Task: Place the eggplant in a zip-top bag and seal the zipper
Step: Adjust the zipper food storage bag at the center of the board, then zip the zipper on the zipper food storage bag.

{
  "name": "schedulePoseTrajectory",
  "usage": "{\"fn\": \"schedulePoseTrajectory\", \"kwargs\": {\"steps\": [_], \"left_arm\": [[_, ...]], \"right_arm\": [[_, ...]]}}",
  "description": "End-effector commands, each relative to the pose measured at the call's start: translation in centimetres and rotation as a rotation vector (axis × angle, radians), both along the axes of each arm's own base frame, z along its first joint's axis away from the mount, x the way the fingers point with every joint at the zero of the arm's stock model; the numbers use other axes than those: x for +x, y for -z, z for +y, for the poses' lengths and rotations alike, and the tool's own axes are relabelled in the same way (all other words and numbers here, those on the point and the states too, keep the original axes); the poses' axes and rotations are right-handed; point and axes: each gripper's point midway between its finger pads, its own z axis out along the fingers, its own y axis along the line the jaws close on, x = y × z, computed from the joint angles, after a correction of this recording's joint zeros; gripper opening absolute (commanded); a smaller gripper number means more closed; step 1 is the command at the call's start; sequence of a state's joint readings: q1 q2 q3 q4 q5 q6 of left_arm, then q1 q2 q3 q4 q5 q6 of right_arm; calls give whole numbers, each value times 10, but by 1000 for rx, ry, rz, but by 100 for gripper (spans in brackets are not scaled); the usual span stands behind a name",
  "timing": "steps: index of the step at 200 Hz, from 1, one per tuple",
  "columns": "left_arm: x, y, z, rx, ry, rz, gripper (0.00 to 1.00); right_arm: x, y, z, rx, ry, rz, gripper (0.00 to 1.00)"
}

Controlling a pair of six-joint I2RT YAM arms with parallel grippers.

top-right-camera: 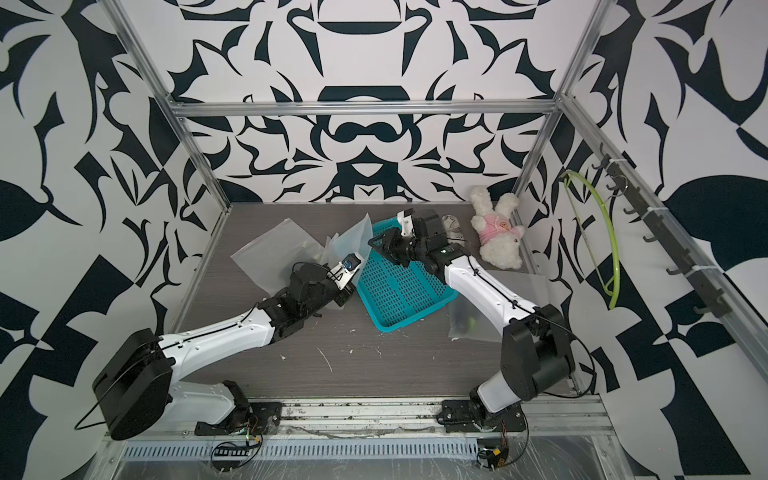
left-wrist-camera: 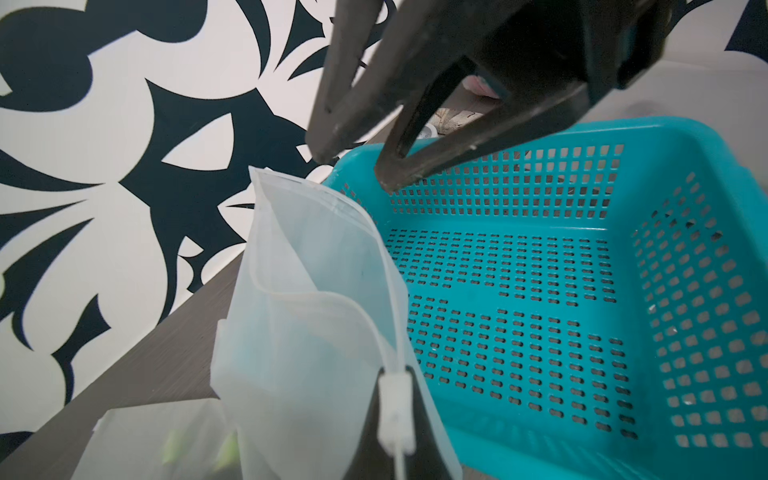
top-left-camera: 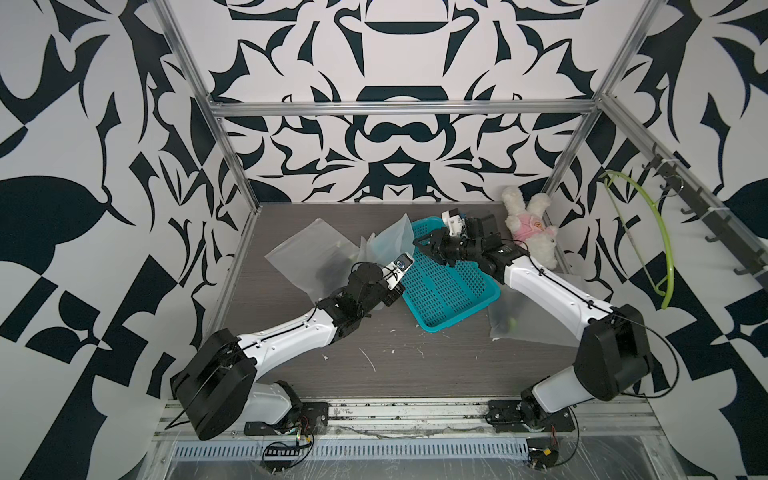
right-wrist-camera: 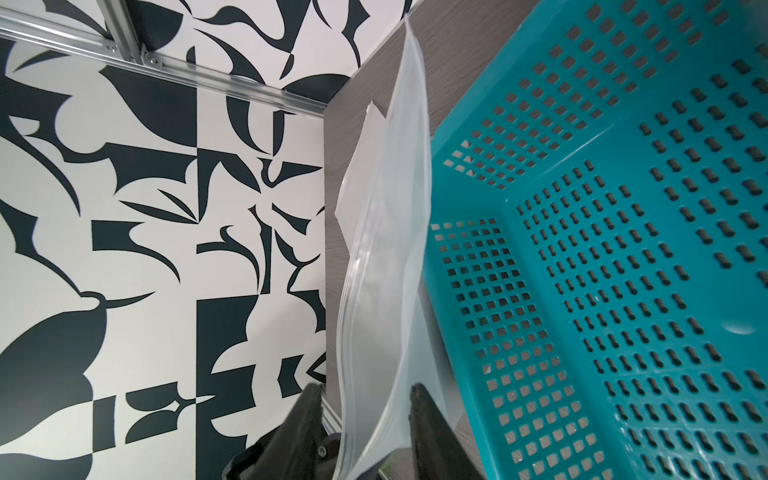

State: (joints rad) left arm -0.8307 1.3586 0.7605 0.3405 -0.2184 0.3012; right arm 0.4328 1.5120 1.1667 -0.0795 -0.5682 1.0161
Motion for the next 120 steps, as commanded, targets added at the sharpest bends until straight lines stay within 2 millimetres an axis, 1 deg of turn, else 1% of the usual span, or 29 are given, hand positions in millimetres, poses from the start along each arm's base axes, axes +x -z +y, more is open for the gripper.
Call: {"fn": "schedulePoseTrajectory", "kwargs": {"steps": [1,14,42,52,76,95,120], "left_arm": [[7,-7,-4,47,-17,-43,0],[9,-10,-5,56,-29,-68,0],[13,-7,-12,138,-46,-127,0],[14,-3,-15,168,-38,-134,0],[17,-4,-16,178,-44,-151,0],[18,-7,-17,168,-46,-168,0],[20,-12,-19,162,-44,-185,0]], "right_arm": [[-7,-8,4,68,-8,10,38],[-9,-5,6,87,-8,27,38],[-12,-11,16,110,-26,25,39],[-13,-13,18,123,-32,26,39],[-17,-14,21,135,-41,35,39],[-22,-8,26,132,-57,52,39],[-26,5,30,126,-67,87,38]]}}
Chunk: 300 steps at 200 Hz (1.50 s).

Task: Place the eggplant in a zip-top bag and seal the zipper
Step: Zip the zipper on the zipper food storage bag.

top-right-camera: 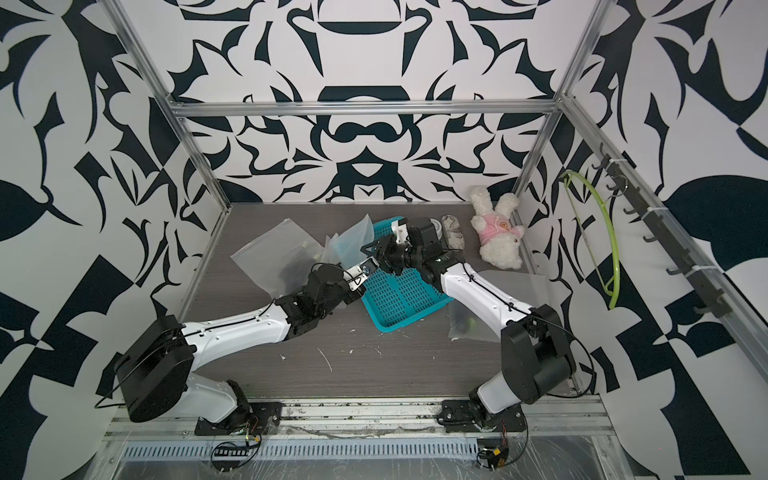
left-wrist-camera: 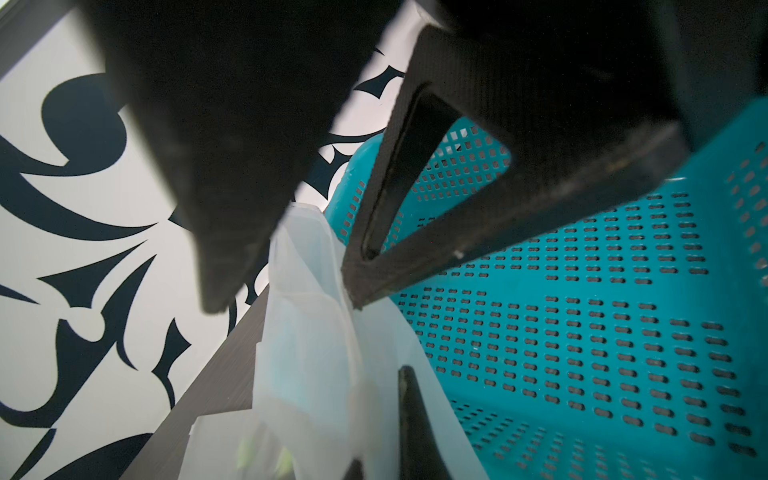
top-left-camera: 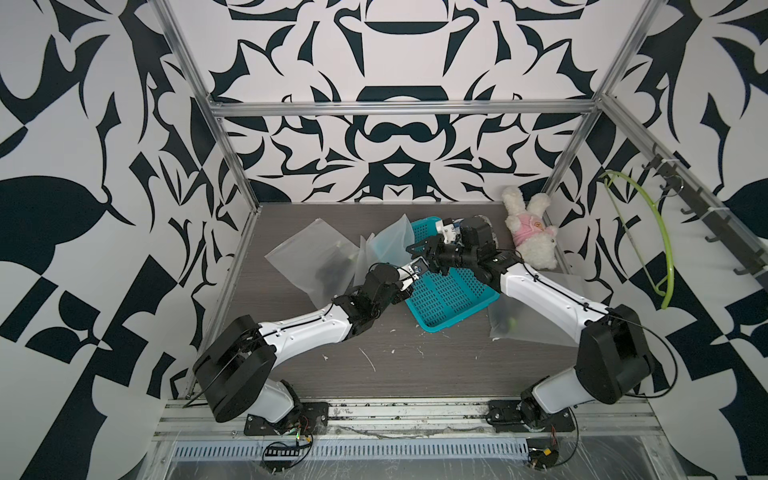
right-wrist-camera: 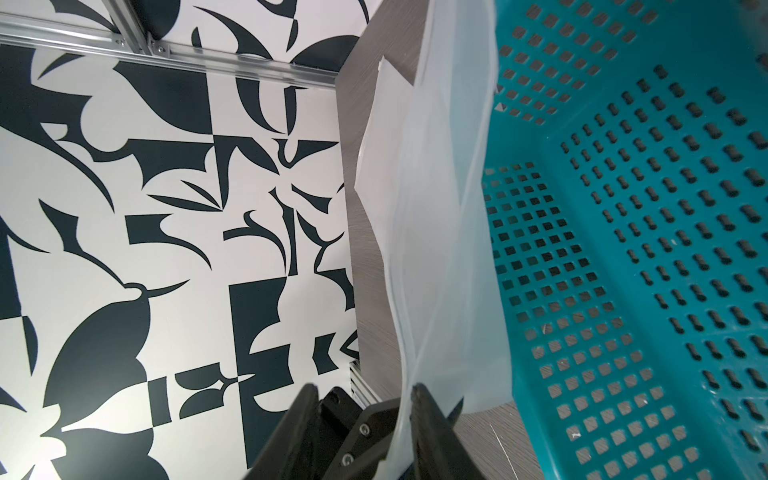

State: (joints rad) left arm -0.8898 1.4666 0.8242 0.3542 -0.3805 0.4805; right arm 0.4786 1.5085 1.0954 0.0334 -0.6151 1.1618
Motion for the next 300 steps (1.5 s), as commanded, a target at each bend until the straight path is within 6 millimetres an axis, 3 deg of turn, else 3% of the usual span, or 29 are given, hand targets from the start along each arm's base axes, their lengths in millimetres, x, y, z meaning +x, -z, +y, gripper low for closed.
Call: {"fn": "schedulePoseTrajectory", "kwargs": {"steps": [1,54,77,147,212,300], "left_arm": [[8,-23,-6,-34,-6,-65,0],[9,-36,-2,-93,1,-59,0],[10,-31,0,-89,6,-37,0],[14,-27,4,-53,-12,-28,0],[18,-17,7,2,-27,-38,0],[18,-6,11,23,-36,-45,0]], "right_arm": [[-8,-2,9,29,-37,-3,38],[-15,6,10,25,-51,21,38],[-15,3,12,38,-54,26,37],[-19,10,9,37,-42,61,16],[-21,10,12,70,-52,90,26],[-21,1,14,132,-42,120,20]]}}
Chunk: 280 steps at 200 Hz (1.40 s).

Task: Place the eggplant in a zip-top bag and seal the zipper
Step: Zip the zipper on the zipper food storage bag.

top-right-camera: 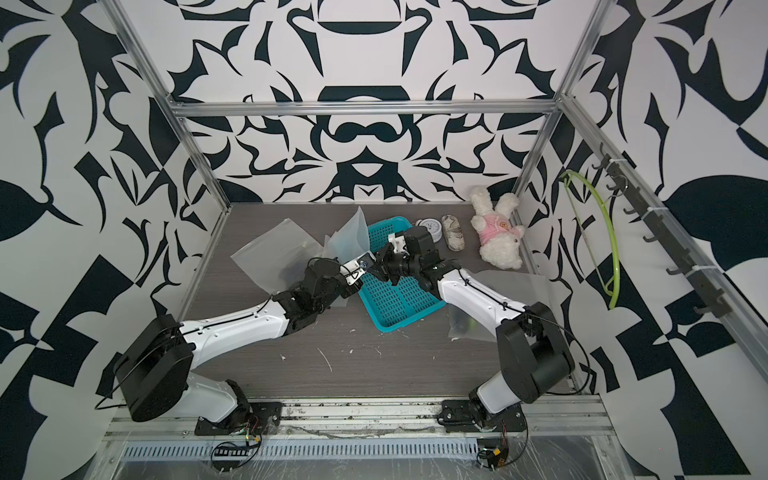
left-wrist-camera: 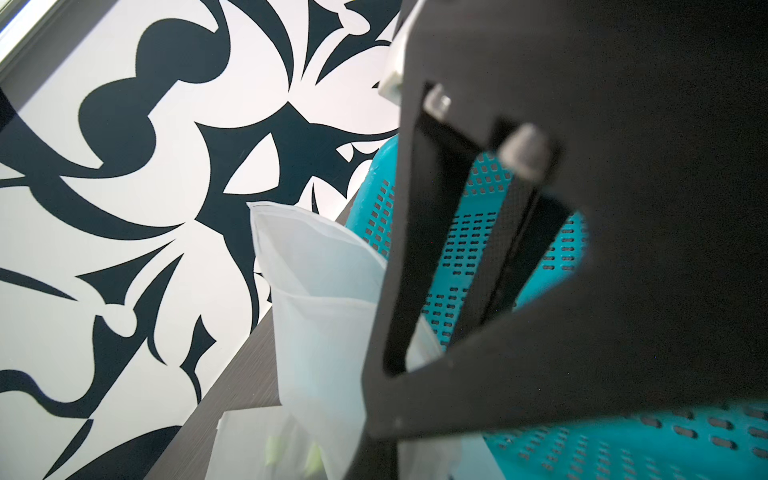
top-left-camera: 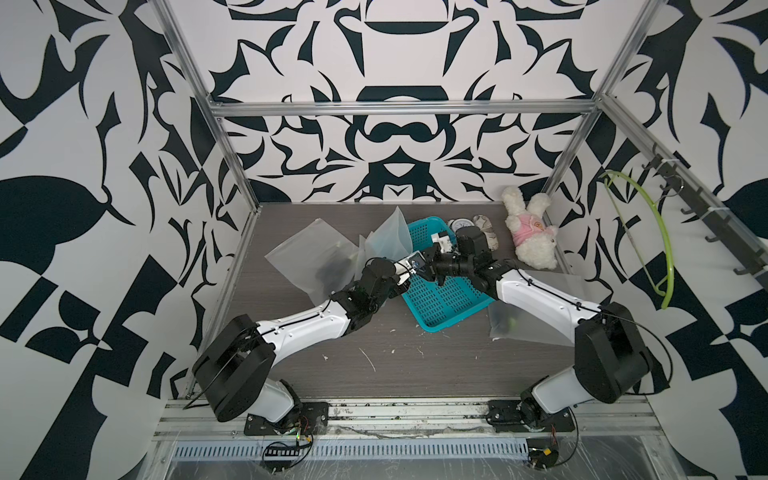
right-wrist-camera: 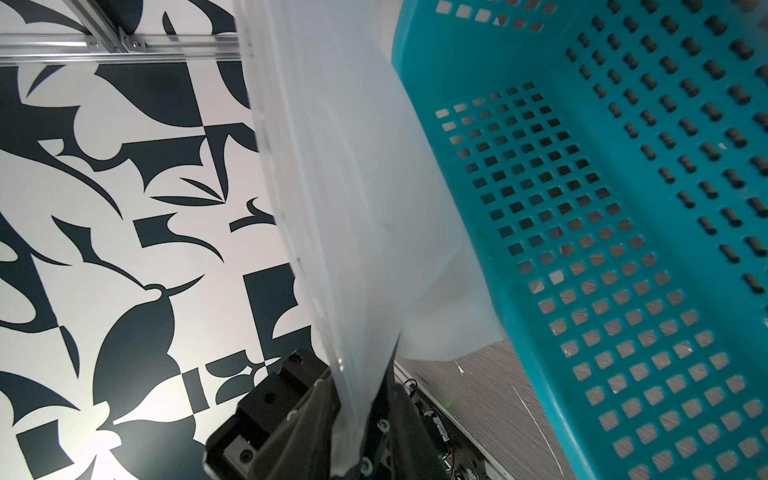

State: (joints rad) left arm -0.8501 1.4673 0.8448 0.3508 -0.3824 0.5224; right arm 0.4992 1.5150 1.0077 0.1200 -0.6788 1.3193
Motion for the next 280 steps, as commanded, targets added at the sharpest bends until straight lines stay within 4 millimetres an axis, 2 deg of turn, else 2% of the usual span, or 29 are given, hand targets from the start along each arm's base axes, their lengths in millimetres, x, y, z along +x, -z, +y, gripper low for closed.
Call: {"fn": "schedulePoseTrajectory", "kwargs": {"steps": [1,46,111,196,252,280], "left_arm": [[3,2,0,2,-9,-14,0],[4,8,0,23,-4,-7,0],[1,14,1,26,-4,13,0],[4,22,-3,33,-4,31,0],[4,21,-3,27,-6,28,0],[5,19,-6,24,-1,26,0]], "right_arm": [[-2,-20,4,58,-18,-36,20],[-3,-21,5,78,-15,-23,17],[0,-26,2,90,-3,-23,22],[0,-25,3,105,2,-12,12],[1,-26,4,112,-5,-12,19],[0,-26,5,118,-8,-10,19]]}}
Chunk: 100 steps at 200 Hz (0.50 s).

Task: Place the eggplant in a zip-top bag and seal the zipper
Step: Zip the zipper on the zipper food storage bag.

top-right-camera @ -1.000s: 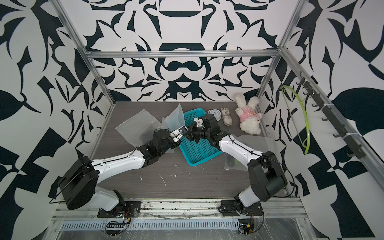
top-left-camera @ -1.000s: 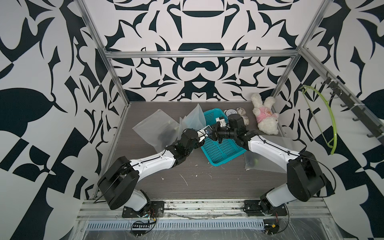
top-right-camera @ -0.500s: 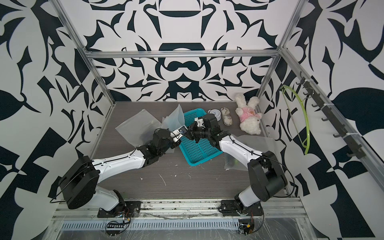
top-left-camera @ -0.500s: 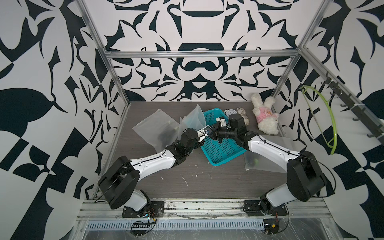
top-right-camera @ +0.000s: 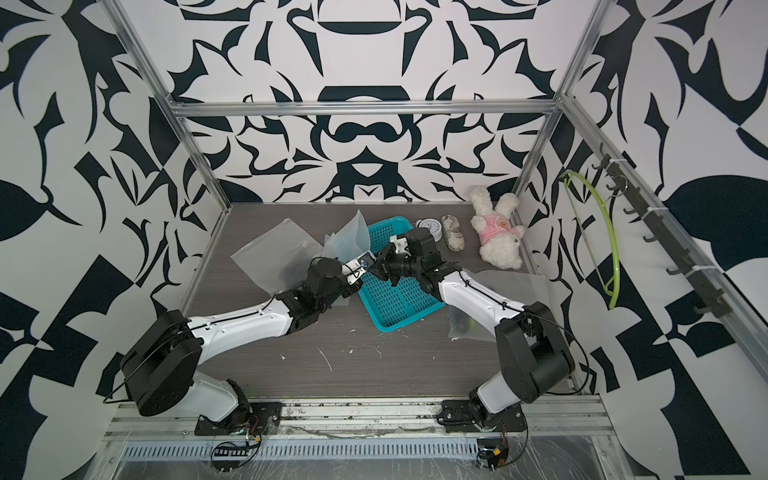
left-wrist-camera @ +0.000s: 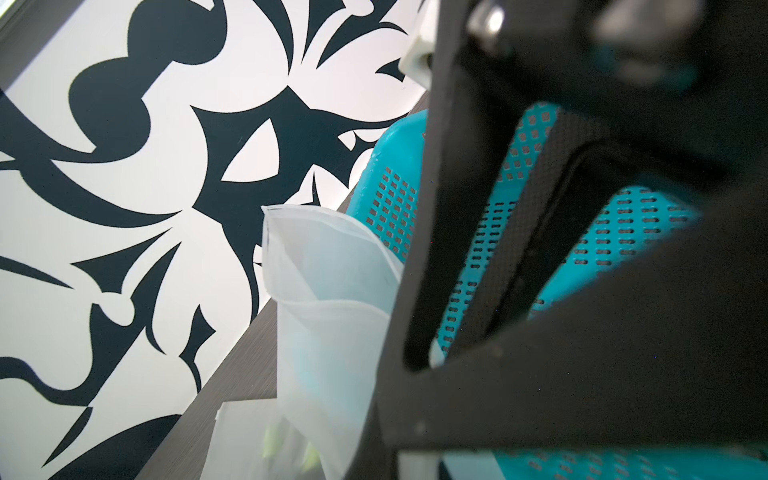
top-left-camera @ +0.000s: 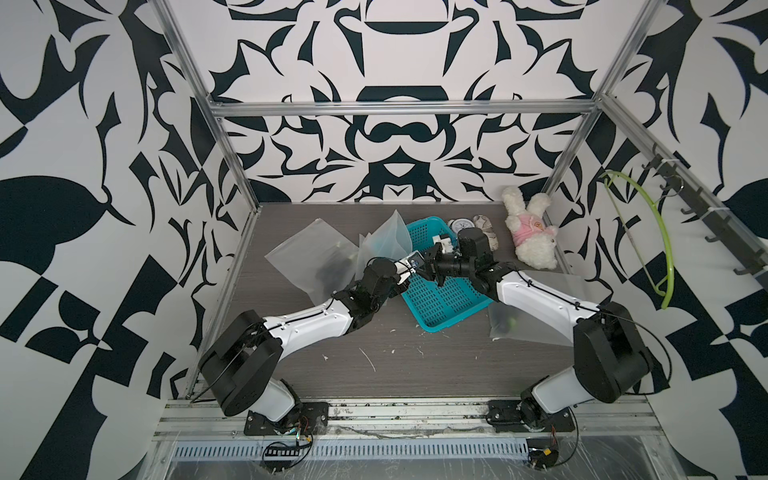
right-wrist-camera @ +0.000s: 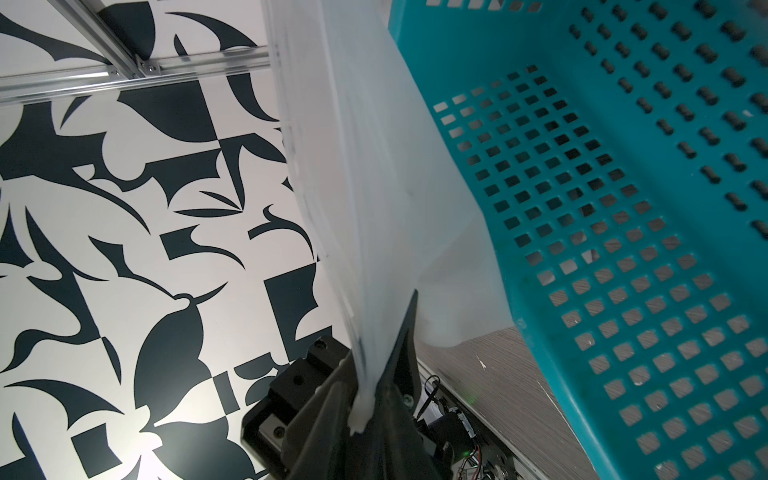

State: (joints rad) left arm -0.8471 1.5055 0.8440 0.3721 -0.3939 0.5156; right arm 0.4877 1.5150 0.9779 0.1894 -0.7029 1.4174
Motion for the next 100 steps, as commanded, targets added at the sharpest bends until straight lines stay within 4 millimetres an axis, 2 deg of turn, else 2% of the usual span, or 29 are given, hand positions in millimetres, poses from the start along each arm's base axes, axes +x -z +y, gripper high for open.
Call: {"fn": "schedulePoseTrajectory", "kwargs": {"steps": [1,45,100], "left_arm": [[0,8,-5,14,14,14,0],[1,11,-7,21,14,18,0],[-3,11,-9,38,20,4,0]], "right_arm": [[-1,-25,6,61,-29,-69,19],[-1,-25,7,66,-27,-66,19],[1,-21,7,72,-17,-52,8]]}}
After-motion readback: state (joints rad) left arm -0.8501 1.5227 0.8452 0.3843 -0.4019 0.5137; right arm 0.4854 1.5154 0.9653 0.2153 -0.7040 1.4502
